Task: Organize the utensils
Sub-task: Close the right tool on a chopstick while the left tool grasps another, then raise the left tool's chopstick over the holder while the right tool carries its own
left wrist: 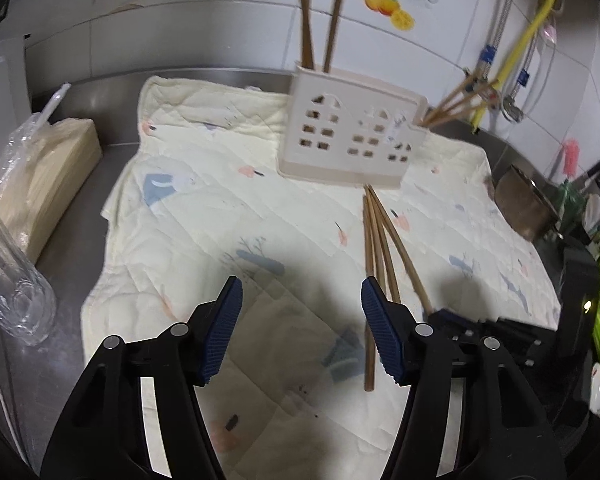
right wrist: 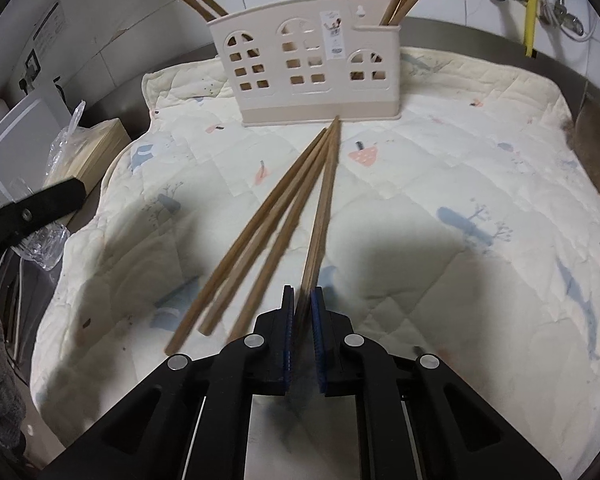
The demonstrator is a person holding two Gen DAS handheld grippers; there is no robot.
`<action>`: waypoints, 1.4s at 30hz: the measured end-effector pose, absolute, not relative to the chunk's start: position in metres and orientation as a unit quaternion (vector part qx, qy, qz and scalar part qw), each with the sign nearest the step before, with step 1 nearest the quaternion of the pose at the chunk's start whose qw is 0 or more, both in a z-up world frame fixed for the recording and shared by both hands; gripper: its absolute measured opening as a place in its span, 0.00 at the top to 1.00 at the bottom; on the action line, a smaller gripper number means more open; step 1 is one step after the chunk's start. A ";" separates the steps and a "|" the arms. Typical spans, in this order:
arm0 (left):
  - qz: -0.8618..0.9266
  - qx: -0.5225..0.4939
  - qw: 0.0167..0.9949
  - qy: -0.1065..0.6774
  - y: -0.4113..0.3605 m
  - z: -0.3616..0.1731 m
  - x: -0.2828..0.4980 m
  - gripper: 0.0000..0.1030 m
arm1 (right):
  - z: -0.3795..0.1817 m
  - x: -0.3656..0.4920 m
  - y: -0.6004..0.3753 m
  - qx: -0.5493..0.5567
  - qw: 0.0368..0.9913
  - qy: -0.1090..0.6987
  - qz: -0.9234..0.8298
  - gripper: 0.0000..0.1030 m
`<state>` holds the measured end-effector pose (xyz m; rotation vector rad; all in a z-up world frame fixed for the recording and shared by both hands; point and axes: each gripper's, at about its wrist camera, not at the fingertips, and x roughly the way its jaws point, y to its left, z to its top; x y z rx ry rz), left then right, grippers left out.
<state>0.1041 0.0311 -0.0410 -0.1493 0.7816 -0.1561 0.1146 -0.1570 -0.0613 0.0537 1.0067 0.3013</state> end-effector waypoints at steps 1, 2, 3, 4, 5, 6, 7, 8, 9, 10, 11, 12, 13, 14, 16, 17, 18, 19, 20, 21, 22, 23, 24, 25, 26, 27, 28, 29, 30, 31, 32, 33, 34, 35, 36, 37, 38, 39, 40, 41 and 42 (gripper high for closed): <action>-0.080 -0.071 0.917 0.383 0.028 -0.044 0.104 0.43 | -0.061 0.114 -0.160 0.023 0.866 0.479 0.142 0.92; -0.084 -0.070 0.916 0.387 0.025 -0.046 0.104 0.44 | -0.060 0.113 -0.163 0.020 0.867 0.477 0.141 0.92; -0.088 -0.070 0.914 0.389 0.022 -0.048 0.104 0.46 | -0.060 0.112 -0.167 0.017 0.869 0.475 0.139 0.93; -0.093 -0.070 0.912 0.392 0.019 -0.051 0.104 0.47 | -0.060 0.112 -0.170 0.014 0.870 0.474 0.138 0.93; -0.101 -0.070 0.910 0.397 0.015 -0.054 0.104 0.50 | -0.060 0.112 -0.174 0.012 0.870 0.473 0.136 0.93; -0.106 -0.068 0.907 0.401 0.011 -0.057 0.104 0.54 | -0.060 0.111 -0.177 0.012 0.870 0.473 0.136 0.93; -0.112 -0.066 0.905 0.406 0.007 -0.061 0.104 0.55 | -0.061 0.112 -0.181 0.012 0.870 0.475 0.135 0.93; -0.119 -0.063 0.901 0.412 0.001 -0.065 0.105 0.59 | -0.062 0.112 -0.183 0.012 0.869 0.475 0.135 0.93; -0.124 -0.062 0.899 0.416 -0.002 -0.068 0.106 0.63 | -0.062 0.112 -0.187 0.012 0.869 0.476 0.135 0.93; -0.129 -0.061 0.896 0.420 -0.006 -0.071 0.107 0.65 | -0.063 0.112 -0.189 0.013 0.869 0.476 0.135 0.93; -0.136 -0.061 0.892 0.426 -0.010 -0.075 0.108 0.70 | -0.063 0.112 -0.191 0.013 0.869 0.475 0.134 0.93; -0.138 -0.061 0.890 0.431 -0.013 -0.078 0.109 0.73 | -0.063 0.111 -0.193 0.013 0.870 0.475 0.134 0.93; -0.140 -0.060 0.887 0.436 -0.017 -0.082 0.111 0.74 | -0.063 0.111 -0.194 0.012 0.870 0.474 0.135 0.93; -0.141 -0.059 0.886 0.439 -0.019 -0.085 0.112 0.77 | -0.063 0.110 -0.195 0.013 0.870 0.474 0.135 0.93; -0.138 -0.057 0.883 0.445 -0.021 -0.090 0.115 0.79 | -0.064 0.109 -0.196 0.014 0.869 0.475 0.137 0.93; -0.137 -0.058 0.881 0.448 -0.022 -0.093 0.116 0.80 | -0.065 0.108 -0.196 0.014 0.870 0.474 0.137 0.93; -0.137 -0.059 0.880 0.451 -0.023 -0.095 0.118 0.81 | -0.065 0.108 -0.197 0.014 0.870 0.474 0.137 0.93; -0.137 -0.059 0.878 0.454 -0.024 -0.098 0.119 0.82 | -0.065 0.108 -0.197 0.015 0.869 0.475 0.138 0.93; -0.136 -0.060 0.878 0.456 -0.024 -0.099 0.120 0.82 | -0.066 0.108 -0.196 0.015 0.869 0.476 0.138 0.93; -0.135 -0.060 0.877 0.457 -0.024 -0.100 0.121 0.82 | -0.066 0.107 -0.197 0.015 0.868 0.476 0.138 0.93; -0.134 -0.061 0.877 0.458 -0.024 -0.101 0.121 0.82 | -0.066 0.107 -0.197 0.015 0.868 0.476 0.139 0.92; -0.132 -0.060 0.877 0.458 -0.025 -0.102 0.122 0.83 | -0.066 0.106 -0.197 0.015 0.868 0.476 0.140 0.92; -0.131 -0.058 0.878 0.458 -0.026 -0.103 0.124 0.85 | -0.066 0.106 -0.197 0.016 0.868 0.476 0.141 0.92; -0.130 -0.055 0.878 0.457 -0.027 -0.103 0.124 0.85 | -0.066 0.106 -0.198 0.016 0.868 0.475 0.142 0.92; -0.129 -0.052 0.879 0.457 -0.028 -0.103 0.124 0.85 | -0.067 0.105 -0.198 0.016 0.868 0.475 0.142 0.92; -0.128 -0.049 0.879 0.457 -0.029 -0.103 0.125 0.86 | -0.067 0.105 -0.198 0.017 0.868 0.476 0.143 0.92; -0.126 -0.044 0.880 0.456 -0.031 -0.103 0.125 0.86 | -0.068 0.104 -0.198 0.018 0.867 0.476 0.144 0.92; -0.123 -0.035 0.881 0.455 -0.034 -0.103 0.125 0.86 | -0.068 0.104 -0.198 0.018 0.868 0.476 0.143 0.92; -0.121 -0.029 0.882 0.454 -0.036 -0.103 0.125 0.86 | -0.068 0.104 -0.198 0.018 0.868 0.476 0.144 0.91; -0.120 -0.023 0.883 0.453 -0.038 -0.103 0.124 0.86 | -0.068 0.104 -0.198 0.019 0.868 0.476 0.144 0.91; -0.117 -0.014 0.885 0.451 -0.041 -0.103 0.124 0.86 | -0.069 0.104 -0.198 0.020 0.868 0.475 0.144 0.91; -0.112 -0.007 0.886 0.450 -0.042 -0.103 0.125 0.90 | -0.069 0.104 -0.198 0.022 0.868 0.474 0.144 0.91; -0.106 0.003 0.888 0.448 -0.044 -0.103 0.125 0.91 | -0.070 0.104 -0.198 0.022 0.868 0.474 0.145 0.91; -0.103 0.005 0.888 0.448 -0.045 -0.102 0.125 0.93 | -0.070 0.104 -0.198 0.022 0.869 0.473 0.145 0.91; -0.102 0.003 0.888 0.448 -0.045 -0.101 0.125 0.95 | -0.070 0.103 -0.198 0.021 0.869 0.472 0.147 0.92; -0.105 -0.001 0.888 0.447 -0.044 -0.100 0.124 0.95 | -0.069 0.104 -0.198 0.022 0.869 0.472 0.147 0.93; -0.107 -0.003 0.889 0.446 -0.045 -0.099 0.124 0.95 | -0.069 0.104 -0.199 0.023 0.869 0.472 0.148 0.93; -0.109 -0.003 0.889 0.444 -0.045 -0.097 0.122 0.95 | -0.069 0.104 -0.200 0.023 0.869 0.471 0.149 0.93; -0.111 -0.002 0.890 0.442 -0.045 -0.095 0.121 0.95 | -0.068 0.103 -0.201 0.023 0.870 0.470 0.150 0.93; -0.112 -0.001 0.892 0.438 -0.046 -0.091 0.119 0.95 | -0.066 0.102 -0.201 0.022 0.871 0.467 0.149 0.93; -0.113 0.000 0.894 0.434 -0.045 -0.087 0.118 0.95 | -0.064 0.101 -0.201 0.021 0.873 0.465 0.149 0.94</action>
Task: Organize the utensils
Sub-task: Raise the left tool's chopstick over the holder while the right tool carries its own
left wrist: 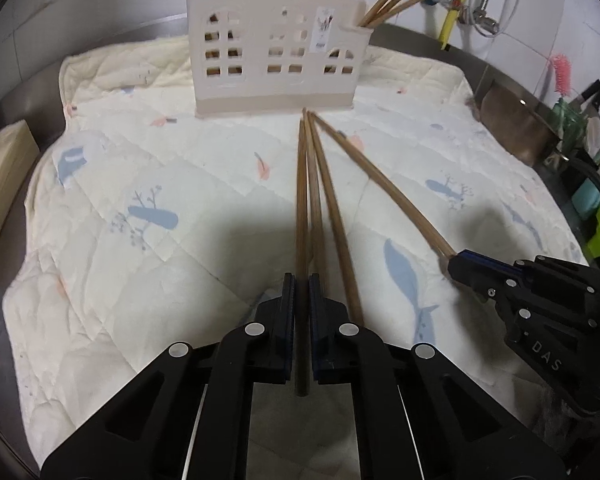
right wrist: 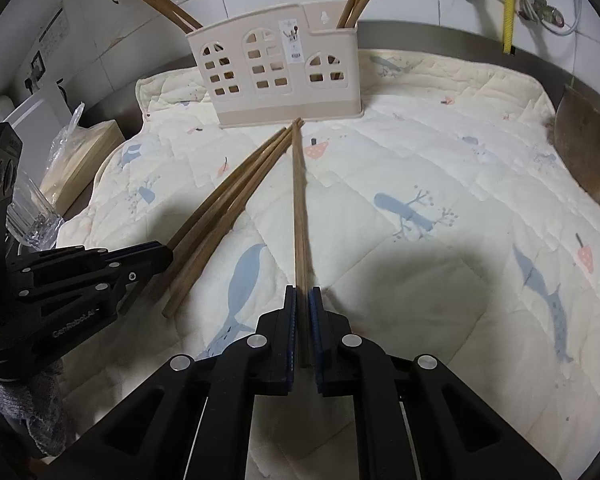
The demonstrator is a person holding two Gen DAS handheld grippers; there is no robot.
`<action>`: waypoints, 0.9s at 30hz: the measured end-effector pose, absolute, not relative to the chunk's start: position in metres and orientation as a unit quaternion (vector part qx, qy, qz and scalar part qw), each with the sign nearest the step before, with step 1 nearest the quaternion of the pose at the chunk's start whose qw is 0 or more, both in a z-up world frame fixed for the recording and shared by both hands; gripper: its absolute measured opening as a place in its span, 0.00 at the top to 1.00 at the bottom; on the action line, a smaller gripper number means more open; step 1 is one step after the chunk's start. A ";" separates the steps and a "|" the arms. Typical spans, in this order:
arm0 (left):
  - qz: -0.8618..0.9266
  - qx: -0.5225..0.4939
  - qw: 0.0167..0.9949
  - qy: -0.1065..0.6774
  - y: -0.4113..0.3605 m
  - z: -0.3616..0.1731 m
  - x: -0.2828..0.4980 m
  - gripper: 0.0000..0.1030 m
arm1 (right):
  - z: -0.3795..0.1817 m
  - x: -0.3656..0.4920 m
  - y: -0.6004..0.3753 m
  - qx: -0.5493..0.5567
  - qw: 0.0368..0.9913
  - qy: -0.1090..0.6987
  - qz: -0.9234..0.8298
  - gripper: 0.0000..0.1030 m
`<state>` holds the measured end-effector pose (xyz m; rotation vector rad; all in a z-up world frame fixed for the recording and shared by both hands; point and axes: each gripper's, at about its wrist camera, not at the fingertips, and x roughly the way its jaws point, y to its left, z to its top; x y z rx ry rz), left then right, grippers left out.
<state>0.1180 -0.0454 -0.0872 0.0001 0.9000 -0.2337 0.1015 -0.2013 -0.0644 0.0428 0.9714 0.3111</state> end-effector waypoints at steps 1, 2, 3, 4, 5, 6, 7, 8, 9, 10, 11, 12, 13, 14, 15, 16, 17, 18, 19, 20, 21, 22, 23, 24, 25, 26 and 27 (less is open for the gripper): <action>-0.114 -0.001 0.897 0.428 -0.044 -0.081 0.116 0.95 | -0.060 0.100 -0.202 0.018 0.876 0.459 0.149 0.94; -0.115 -0.001 0.899 0.423 -0.044 -0.077 0.115 0.95 | -0.057 0.099 -0.203 0.017 0.878 0.454 0.150 0.94; -0.116 -0.003 0.901 0.419 -0.042 -0.072 0.113 0.95 | -0.051 0.098 -0.204 0.016 0.882 0.446 0.152 0.94; -0.117 -0.003 0.903 0.414 -0.041 -0.066 0.112 0.95 | -0.046 0.097 -0.205 0.015 0.885 0.440 0.154 0.94; -0.118 -0.005 0.906 0.406 -0.038 -0.058 0.110 0.95 | -0.039 0.096 -0.206 0.013 0.889 0.431 0.154 0.94; -0.119 -0.006 0.909 0.400 -0.037 -0.052 0.109 0.95 | -0.030 0.095 -0.208 0.011 0.894 0.419 0.155 0.94; -0.121 -0.009 0.911 0.394 -0.035 -0.046 0.108 0.95 | -0.024 0.095 -0.209 0.009 0.898 0.411 0.155 0.94; -0.122 -0.012 0.914 0.386 -0.033 -0.037 0.107 0.95 | -0.014 0.095 -0.210 0.007 0.904 0.397 0.157 0.94; -0.123 -0.014 0.917 0.379 -0.031 -0.030 0.107 0.95 | -0.008 0.095 -0.211 0.007 0.907 0.390 0.158 0.94; -0.125 -0.015 0.920 0.372 -0.030 -0.023 0.107 0.95 | 0.002 0.096 -0.212 0.006 0.912 0.378 0.160 0.94; -0.126 -0.017 0.923 0.364 -0.028 -0.015 0.107 0.95 | 0.010 0.097 -0.213 0.006 0.916 0.368 0.163 0.94; -0.128 -0.018 0.925 0.357 -0.027 -0.008 0.108 0.95 | 0.016 0.097 -0.214 0.006 0.918 0.360 0.165 0.94; -0.129 -0.019 0.926 0.353 -0.027 -0.003 0.109 0.95 | 0.026 0.099 -0.213 0.004 0.923 0.347 0.167 0.94; -0.130 -0.021 0.929 0.347 -0.026 0.004 0.111 0.95 | 0.031 0.100 -0.213 0.001 0.925 0.341 0.169 0.94; -0.131 -0.021 0.930 0.343 -0.026 0.008 0.113 0.95 | 0.036 0.102 -0.213 0.000 0.927 0.335 0.170 0.94; -0.132 -0.021 0.931 0.339 -0.025 0.012 0.115 0.95 | 0.041 0.105 -0.213 0.001 0.928 0.329 0.173 0.94; -0.132 -0.023 0.932 0.335 -0.024 0.018 0.119 0.95 | 0.044 0.108 -0.212 0.001 0.929 0.326 0.176 0.94; -0.133 -0.024 0.933 0.334 -0.024 0.020 0.120 0.95 | 0.047 0.112 -0.212 0.004 0.930 0.322 0.179 0.94; -0.134 -0.025 0.933 0.333 -0.024 0.022 0.123 0.95 | 0.050 0.115 -0.212 0.006 0.930 0.318 0.182 0.94; -0.134 -0.026 0.933 0.333 -0.023 0.024 0.127 0.95 | 0.052 0.117 -0.212 0.007 0.931 0.316 0.183 0.94; -0.135 -0.028 0.933 0.334 -0.023 0.025 0.130 0.95 | 0.053 0.119 -0.211 0.008 0.931 0.315 0.185 0.94; -0.136 -0.029 0.932 0.334 -0.022 0.026 0.132 0.95 | 0.055 0.124 -0.211 0.013 0.930 0.315 0.188 0.94; -0.138 -0.030 0.932 0.334 -0.022 0.027 0.135 0.95 | 0.056 0.127 -0.211 0.016 0.929 0.317 0.190 0.94; -0.139 -0.029 0.932 0.333 -0.022 0.029 0.136 0.95 | 0.057 0.130 -0.210 0.017 0.929 0.318 0.191 0.94; -0.139 -0.028 0.933 0.331 -0.022 0.031 0.137 0.95 | 0.059 0.134 -0.210 0.018 0.928 0.318 0.192 0.94; -0.140 -0.027 0.934 0.328 -0.021 0.034 0.139 0.95 | 0.062 0.137 -0.210 0.019 0.928 0.318 0.194 0.94; -0.140 -0.027 0.935 0.326 -0.020 0.038 0.141 0.95 | 0.064 0.140 -0.210 0.019 0.928 0.317 0.195 0.94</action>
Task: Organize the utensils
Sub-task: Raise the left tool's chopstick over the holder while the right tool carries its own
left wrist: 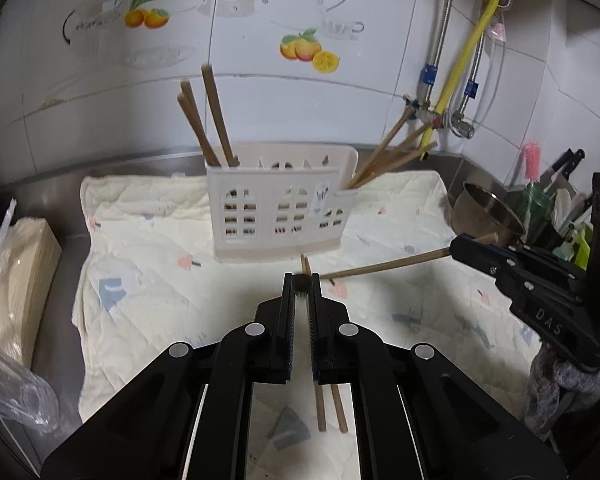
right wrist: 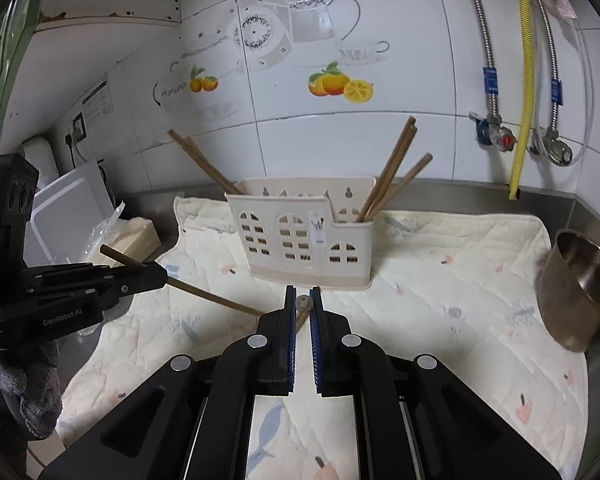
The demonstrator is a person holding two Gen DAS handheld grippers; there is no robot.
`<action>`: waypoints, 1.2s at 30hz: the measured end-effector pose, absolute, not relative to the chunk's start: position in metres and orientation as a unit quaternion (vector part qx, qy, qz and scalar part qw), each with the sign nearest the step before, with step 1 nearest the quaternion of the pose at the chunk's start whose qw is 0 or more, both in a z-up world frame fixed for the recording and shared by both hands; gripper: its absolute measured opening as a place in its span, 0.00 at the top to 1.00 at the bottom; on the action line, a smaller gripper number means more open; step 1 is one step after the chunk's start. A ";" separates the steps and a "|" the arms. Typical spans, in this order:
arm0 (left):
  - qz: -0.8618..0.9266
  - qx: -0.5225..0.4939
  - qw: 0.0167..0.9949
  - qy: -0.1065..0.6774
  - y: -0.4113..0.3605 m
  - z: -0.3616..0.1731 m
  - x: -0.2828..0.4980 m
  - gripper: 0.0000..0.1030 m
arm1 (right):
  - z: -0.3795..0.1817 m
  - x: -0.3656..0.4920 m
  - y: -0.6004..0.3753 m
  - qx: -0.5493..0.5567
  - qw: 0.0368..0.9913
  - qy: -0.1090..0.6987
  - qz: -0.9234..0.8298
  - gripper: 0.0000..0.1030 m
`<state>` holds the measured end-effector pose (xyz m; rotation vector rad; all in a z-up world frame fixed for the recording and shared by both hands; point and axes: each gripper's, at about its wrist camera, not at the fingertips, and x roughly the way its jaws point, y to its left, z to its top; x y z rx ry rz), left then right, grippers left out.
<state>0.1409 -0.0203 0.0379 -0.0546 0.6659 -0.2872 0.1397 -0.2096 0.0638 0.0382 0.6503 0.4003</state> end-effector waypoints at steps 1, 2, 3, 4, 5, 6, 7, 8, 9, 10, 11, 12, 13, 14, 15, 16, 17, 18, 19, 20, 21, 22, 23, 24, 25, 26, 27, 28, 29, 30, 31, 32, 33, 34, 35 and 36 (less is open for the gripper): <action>-0.141 -0.027 0.935 0.323 -0.020 0.042 0.143 0.95 | 0.070 0.144 -0.210 0.016 0.928 0.314 0.197 0.94; -0.142 -0.028 0.937 0.319 -0.019 0.047 0.144 0.95 | 0.075 0.146 -0.210 0.013 0.929 0.311 0.198 0.94; -0.143 -0.027 0.938 0.314 -0.018 0.053 0.146 0.95 | 0.080 0.148 -0.210 0.011 0.931 0.308 0.198 0.94; -0.144 -0.028 0.939 0.312 -0.017 0.056 0.147 0.95 | 0.087 0.151 -0.211 0.008 0.932 0.304 0.199 0.94; -0.146 -0.029 0.940 0.307 -0.016 0.062 0.148 0.95 | 0.094 0.154 -0.213 0.006 0.932 0.300 0.201 0.94; -0.148 -0.029 0.941 0.304 -0.015 0.067 0.149 0.95 | 0.100 0.157 -0.214 0.006 0.933 0.297 0.203 0.94; -0.148 -0.028 0.943 0.298 -0.015 0.074 0.150 0.95 | 0.109 0.160 -0.216 0.005 0.934 0.293 0.204 0.94; -0.148 -0.027 0.944 0.292 -0.015 0.081 0.151 0.95 | 0.115 0.163 -0.217 0.005 0.935 0.290 0.206 0.94; -0.148 -0.026 0.946 0.287 -0.014 0.086 0.152 0.95 | 0.121 0.166 -0.218 0.004 0.935 0.288 0.207 0.94; -0.148 -0.022 0.948 0.281 -0.014 0.092 0.152 0.95 | 0.130 0.169 -0.219 0.001 0.936 0.283 0.207 0.94; -0.147 -0.019 0.950 0.274 -0.014 0.101 0.153 0.95 | 0.137 0.172 -0.221 -0.002 0.937 0.279 0.208 0.94; -0.150 -0.019 0.952 0.266 -0.014 0.110 0.155 0.95 | 0.144 0.174 -0.221 -0.006 0.938 0.277 0.209 0.94; -0.151 -0.018 0.953 0.262 -0.014 0.115 0.155 0.95 | 0.149 0.177 -0.223 -0.008 0.938 0.275 0.210 0.94; -0.150 -0.015 0.956 0.253 -0.014 0.124 0.156 0.95 | 0.156 0.179 -0.224 -0.009 0.939 0.271 0.211 0.94; -0.149 -0.013 0.958 0.247 -0.015 0.130 0.156 0.95 | 0.165 0.182 -0.224 -0.014 0.940 0.267 0.212 0.94; -0.149 -0.012 0.960 0.238 -0.015 0.139 0.157 0.95 | 0.170 0.183 -0.225 -0.016 0.941 0.264 0.213 0.94; -0.148 -0.010 0.961 0.232 -0.015 0.145 0.157 0.95 | 0.177 0.185 -0.227 -0.018 0.942 0.260 0.213 0.94; -0.145 -0.007 0.963 0.226 -0.015 0.150 0.158 0.95 | 0.183 0.187 -0.228 -0.020 0.942 0.256 0.214 0.94; -0.140 -0.004 0.965 0.220 -0.015 0.155 0.160 0.95 | 0.189 0.189 -0.229 -0.022 0.943 0.252 0.214 0.94; -0.134 -0.002 0.968 0.214 -0.014 0.160 0.162 0.95 | 0.193 0.191 -0.231 -0.023 0.945 0.249 0.213 0.94; -0.131 -0.001 0.969 0.210 -0.014 0.164 0.164 0.95 | 0.195 0.192 -0.231 -0.024 0.946 0.245 0.212 0.94; -0.126 0.001 0.970 0.207 -0.014 0.167 0.166 0.95 | 0.199 0.195 -0.233 -0.025 0.948 0.241 0.209 0.94; -0.119 0.004 0.972 0.204 -0.013 0.170 0.170 0.95 | 0.202 0.198 -0.234 -0.025 0.948 0.239 0.207 0.94; -0.114 0.005 0.973 0.201 -0.013 0.172 0.172 0.95 | 0.204 0.202 -0.235 -0.022 0.949 0.237 0.205 0.94; -0.110 0.006 0.974 0.200 -0.013 0.173 0.175 0.95 | 0.205 0.205 -0.236 -0.020 0.950 0.236 0.204 0.94; -0.102 0.007 0.975 0.199 -0.012 0.174 0.179 0.95 | 0.206 0.208 -0.236 -0.019 0.950 0.235 0.204 0.94; -0.098 0.007 0.975 0.199 -0.012 0.174 0.182 0.95 | 0.206 0.210 -0.237 -0.018 0.951 0.233 0.204 0.94; -0.095 0.004 0.975 0.200 -0.011 0.174 0.187 0.95 | 0.206 0.213 -0.237 -0.016 0.952 0.231 0.202 0.94; -0.093 0.005 0.975 0.201 -0.010 0.174 0.190 0.95 | 0.206 0.216 -0.237 -0.014 0.952 0.231 0.199 0.94; -0.087 0.009 0.976 0.201 -0.010 0.172 0.193 0.95 | 0.205 0.220 -0.237 -0.012 0.953 0.231 0.197 0.94; -0.081 0.014 0.976 0.202 -0.011 0.170 0.196 0.95 | 0.205 0.223 -0.237 -0.011 0.952 0.233 0.198 0.94; -0.078 0.018 0.975 0.208 -0.011 0.167 0.201 0.95 | 0.205 0.227 -0.236 -0.009 0.953 0.232 0.197 0.94; -0.078 0.018 0.973 0.214 -0.011 0.163 0.207 0.95 | 0.206 0.230 -0.235 -0.009 0.954 0.228 0.195 0.94; -0.078 0.017 0.973 0.219 -0.010 0.160 0.209 0.95 | 0.208 0.233 -0.234 -0.010 0.955 0.224 0.193 0.94; -0.078 0.015 0.971 0.226 -0.009 0.155 0.214 0.95 | 0.209 0.236 -0.232 -0.009 0.956 0.221 0.192 0.94; -0.078 0.013 0.970 0.231 -0.008 0.151 0.218 0.95 | 0.211 0.239 -0.231 -0.005 0.957 0.215 0.192 0.94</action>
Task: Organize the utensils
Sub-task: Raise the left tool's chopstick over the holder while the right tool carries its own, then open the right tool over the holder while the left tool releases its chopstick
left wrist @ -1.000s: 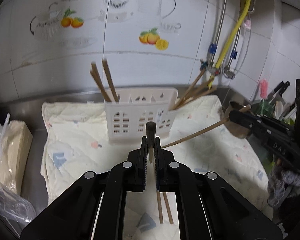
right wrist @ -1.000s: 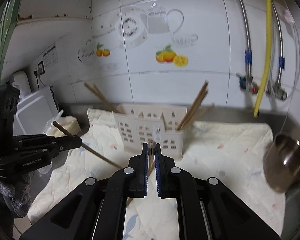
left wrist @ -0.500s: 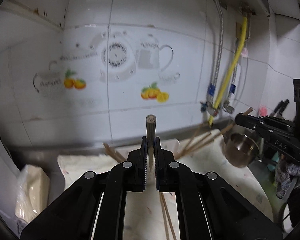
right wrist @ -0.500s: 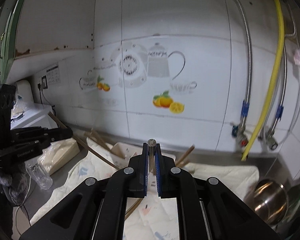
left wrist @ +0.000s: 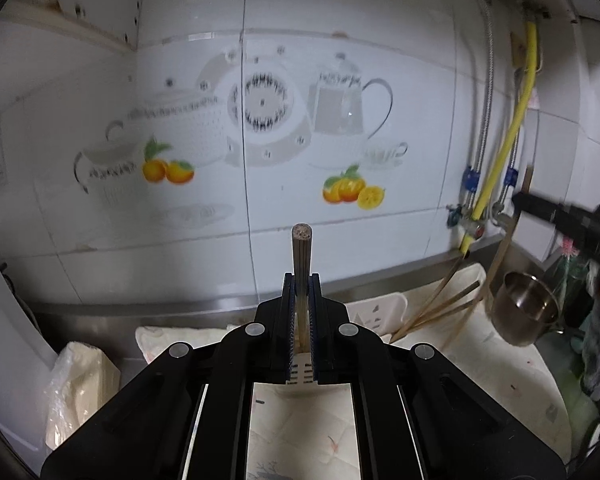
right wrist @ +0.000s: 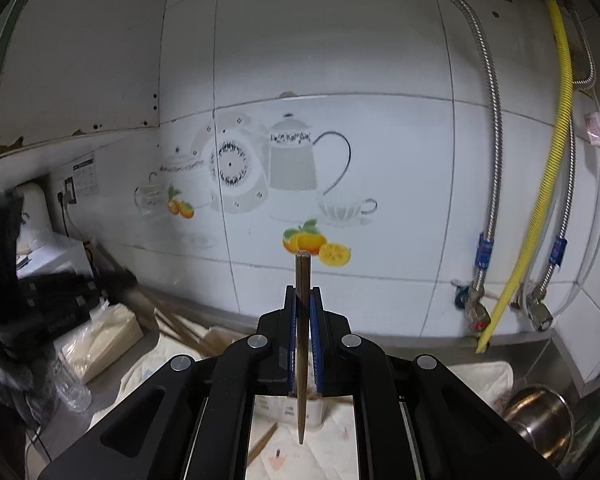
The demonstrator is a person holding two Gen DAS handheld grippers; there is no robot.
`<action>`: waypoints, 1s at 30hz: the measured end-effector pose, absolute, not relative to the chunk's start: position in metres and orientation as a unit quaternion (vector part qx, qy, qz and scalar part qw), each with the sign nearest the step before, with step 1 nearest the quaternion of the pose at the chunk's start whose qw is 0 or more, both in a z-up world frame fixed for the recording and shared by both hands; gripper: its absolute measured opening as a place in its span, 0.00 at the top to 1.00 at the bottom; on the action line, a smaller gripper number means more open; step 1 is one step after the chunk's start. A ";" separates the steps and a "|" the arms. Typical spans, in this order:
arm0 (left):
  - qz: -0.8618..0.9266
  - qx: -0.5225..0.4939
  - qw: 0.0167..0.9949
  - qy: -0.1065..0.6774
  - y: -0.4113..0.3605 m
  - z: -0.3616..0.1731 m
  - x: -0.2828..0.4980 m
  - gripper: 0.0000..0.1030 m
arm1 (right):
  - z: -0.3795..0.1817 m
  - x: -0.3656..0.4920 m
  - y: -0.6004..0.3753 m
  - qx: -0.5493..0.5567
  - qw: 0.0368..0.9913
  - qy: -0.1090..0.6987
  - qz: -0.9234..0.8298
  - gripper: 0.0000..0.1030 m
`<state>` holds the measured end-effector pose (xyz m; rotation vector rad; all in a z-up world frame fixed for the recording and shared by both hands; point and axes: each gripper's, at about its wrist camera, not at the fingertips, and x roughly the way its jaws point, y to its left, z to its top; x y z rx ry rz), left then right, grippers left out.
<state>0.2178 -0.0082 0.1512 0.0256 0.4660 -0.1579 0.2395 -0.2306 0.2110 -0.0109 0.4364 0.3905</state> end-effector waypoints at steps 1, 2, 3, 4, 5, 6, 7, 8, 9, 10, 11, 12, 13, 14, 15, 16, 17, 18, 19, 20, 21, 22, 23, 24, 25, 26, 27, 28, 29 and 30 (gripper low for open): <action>-0.078 0.009 0.969 0.234 -0.007 0.148 0.221 0.95 | 0.212 0.242 -0.229 -0.004 0.959 0.209 0.192 0.94; -0.081 0.003 0.967 0.241 -0.005 0.144 0.226 0.95 | 0.213 0.246 -0.227 -0.005 0.961 0.204 0.189 0.94; -0.083 0.000 0.966 0.245 -0.004 0.141 0.229 0.95 | 0.214 0.249 -0.225 -0.006 0.962 0.200 0.186 0.94; -0.084 -0.002 0.965 0.249 -0.004 0.138 0.232 0.95 | 0.214 0.254 -0.222 -0.005 0.963 0.195 0.184 0.94; -0.085 -0.003 0.964 0.253 -0.004 0.134 0.235 0.95 | 0.213 0.259 -0.220 -0.004 0.964 0.192 0.183 0.94; -0.087 -0.004 0.962 0.258 -0.003 0.131 0.237 0.95 | 0.211 0.264 -0.217 -0.004 0.965 0.191 0.179 0.94; -0.091 -0.006 0.960 0.263 -0.002 0.127 0.240 0.95 | 0.209 0.268 -0.215 -0.003 0.966 0.188 0.176 0.94; -0.092 -0.007 0.959 0.266 -0.002 0.124 0.242 0.95 | 0.207 0.272 -0.214 -0.002 0.967 0.186 0.175 0.94; -0.094 -0.008 0.958 0.270 -0.002 0.122 0.244 0.95 | 0.204 0.276 -0.212 -0.001 0.968 0.182 0.174 0.94; -0.095 -0.009 0.958 0.272 -0.001 0.119 0.245 0.95 | 0.202 0.279 -0.211 -0.002 0.968 0.182 0.171 0.94; -0.097 -0.010 0.957 0.274 -0.001 0.117 0.246 0.95 | 0.198 0.283 -0.209 -0.002 0.968 0.184 0.171 0.94; -0.099 -0.011 0.956 0.275 0.000 0.115 0.246 0.95 | 0.193 0.288 -0.208 0.001 0.967 0.187 0.171 0.94; -0.099 -0.012 0.956 0.276 0.000 0.114 0.246 0.95 | 0.189 0.290 -0.207 0.003 0.967 0.187 0.171 0.94; -0.101 -0.013 0.956 0.276 0.001 0.114 0.246 0.95 | 0.185 0.294 -0.206 0.002 0.967 0.189 0.171 0.94; -0.103 -0.012 0.956 0.275 0.001 0.113 0.246 0.95 | 0.179 0.297 -0.204 0.002 0.966 0.195 0.172 0.94; -0.101 -0.012 0.956 0.275 0.001 0.113 0.246 0.95 | 0.175 0.299 -0.203 0.003 0.965 0.199 0.171 0.94; -0.100 -0.013 0.956 0.276 0.002 0.114 0.246 0.94 | 0.170 0.302 -0.202 0.004 0.964 0.205 0.172 0.94; -0.099 -0.015 0.956 0.276 0.003 0.114 0.245 0.94 | 0.166 0.305 -0.202 0.006 0.962 0.212 0.173 0.94; -0.098 -0.015 0.956 0.275 0.004 0.114 0.243 0.94 | 0.162 0.307 -0.202 0.008 0.960 0.218 0.174 0.93; -0.098 -0.016 0.957 0.273 0.005 0.115 0.242 0.93 | 0.159 0.308 -0.202 0.010 0.959 0.222 0.174 0.93; -0.098 -0.017 0.957 0.272 0.006 0.116 0.241 0.93 | 0.157 0.309 -0.203 0.011 0.959 0.225 0.174 0.93; -0.098 -0.019 0.957 0.271 0.007 0.117 0.239 0.93 | 0.156 0.309 -0.203 0.013 0.958 0.227 0.174 0.93; -0.098 -0.021 0.958 0.270 0.007 0.118 0.237 0.93 | 0.156 0.308 -0.204 0.014 0.958 0.227 0.173 0.93; -0.098 -0.022 0.958 0.268 0.008 0.120 0.235 0.93 | 0.157 0.306 -0.205 0.013 0.959 0.226 0.172 0.91; -0.098 -0.023 0.959 0.266 0.008 0.121 0.232 0.92 | 0.160 0.303 -0.207 0.011 0.960 0.223 0.171 0.86; -0.096 -0.024 0.960 0.263 0.008 0.123 0.228 0.91 | 0.163 0.298 -0.209 0.011 0.961 0.218 0.169 0.84; -0.097 -0.025 0.960 0.260 0.008 0.125 0.225 0.91 | 0.166 0.295 -0.211 0.011 0.962 0.215 0.168 0.82; -0.098 -0.026 0.961 0.256 0.009 0.128 0.219 0.91 | 0.169 0.289 -0.213 0.010 0.963 0.211 0.168 0.81; -0.098 -0.026 0.962 0.253 0.009 0.129 0.214 0.90 | 0.173 0.283 -0.216 0.010 0.963 0.209 0.170 0.81; -0.098 -0.026 0.963 0.250 0.010 0.131 0.209 0.87 | 0.175 0.277 -0.218 0.010 0.963 0.207 0.171 0.80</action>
